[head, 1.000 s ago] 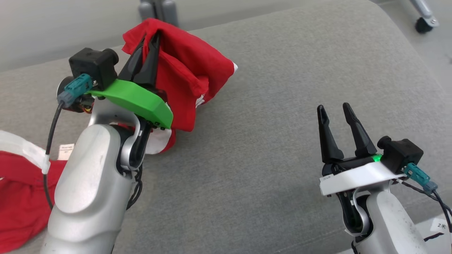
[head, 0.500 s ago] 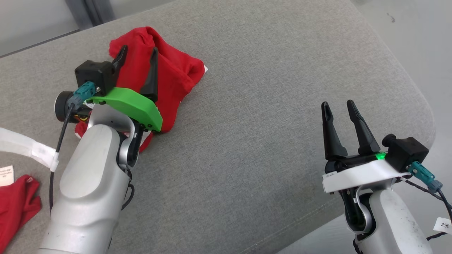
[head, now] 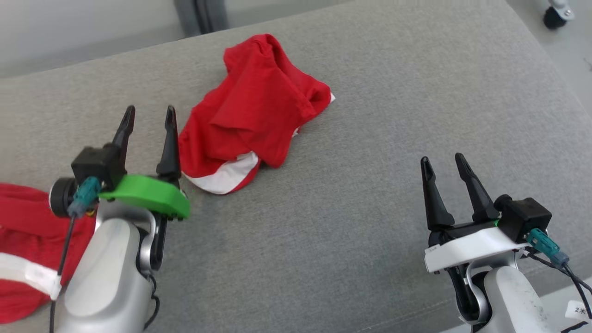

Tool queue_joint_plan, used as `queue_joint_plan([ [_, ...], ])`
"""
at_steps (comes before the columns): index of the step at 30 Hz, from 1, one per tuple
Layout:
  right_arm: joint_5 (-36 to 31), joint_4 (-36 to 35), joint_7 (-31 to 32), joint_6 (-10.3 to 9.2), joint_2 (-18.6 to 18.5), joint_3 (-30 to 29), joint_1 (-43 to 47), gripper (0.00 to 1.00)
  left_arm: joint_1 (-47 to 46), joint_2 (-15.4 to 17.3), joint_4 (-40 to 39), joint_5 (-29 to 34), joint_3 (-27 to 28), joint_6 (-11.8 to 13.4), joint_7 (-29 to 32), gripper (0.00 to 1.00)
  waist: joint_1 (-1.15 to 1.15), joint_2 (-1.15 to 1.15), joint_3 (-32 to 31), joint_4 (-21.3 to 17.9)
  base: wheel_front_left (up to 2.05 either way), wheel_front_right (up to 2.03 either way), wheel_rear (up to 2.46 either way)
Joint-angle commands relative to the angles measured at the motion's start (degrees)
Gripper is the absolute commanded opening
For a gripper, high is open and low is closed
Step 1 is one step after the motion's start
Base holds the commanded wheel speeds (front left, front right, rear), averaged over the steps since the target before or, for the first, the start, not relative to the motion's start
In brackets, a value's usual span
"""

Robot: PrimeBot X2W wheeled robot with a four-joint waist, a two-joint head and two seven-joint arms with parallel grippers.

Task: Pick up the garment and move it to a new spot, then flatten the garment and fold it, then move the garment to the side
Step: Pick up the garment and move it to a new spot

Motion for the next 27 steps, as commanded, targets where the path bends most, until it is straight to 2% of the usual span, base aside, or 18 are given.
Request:
queue_joint_plan([
  [1,-0.55,0.23,-0.18,0.01,-0.19,-0.27,1.23,1.0,3.39,-0.2,-1.41,0.5,0.23,0.34,-0.46,1.0,0.0,0.0,-6.55,7.17,0.0,0.0,0.0],
  [4,-1.05,0.48,-0.18,0.01,-0.16,-0.33,2.17,1.0,8.49,-0.11,-4.51,1.34,0.92,0.87,-0.76,1.0,0.0,0.0,-7.89,8.77,0.0,0.0,0.0],
  [9,-0.62,0.64,-0.18,0.0,-0.33,1.45,4.01,1.0,17.11,-2.49,-11.94,3.37,3.08,1.04,-0.76,1.0,0.0,0.0,-9.44,10.39,0.0,0.0,0.0],
  [15,-1.5,0.79,-0.18,0.01,-0.19,2.06,4.77,1.0,24.94,-4.85,-17.04,8.0,5.84,1.65,-0.72,1.0,0.0,0.0,-10.09,10.48,0.0,0.0,0.0],
  [17,-1.35,0.59,-0.18,0.01,-0.19,1.97,4.84,1.0,26.65,-5.64,-17.62,8.72,6.58,1.12,-0.72,1.0,0.0,0.0,-10.18,10.58,0.0,0.0,0.0],
  [24,-1.98,1.43,-0.18,0.01,-0.19,2.68,3.45,1.0,27.03,-7.28,-17.03,10.46,7.54,-0.37,-0.73,1.0,0.0,0.0,-8.99,12.87,0.0,0.0,0.0],
  [27,0.03,3.24,-0.18,0.01,-0.18,3.69,1.47,1.0,24.89,-7.65,-16.55,11.24,7.01,-1.11,-0.73,1.0,0.0,0.0,-6.98,14.78,0.0,0.0,0.0],
])
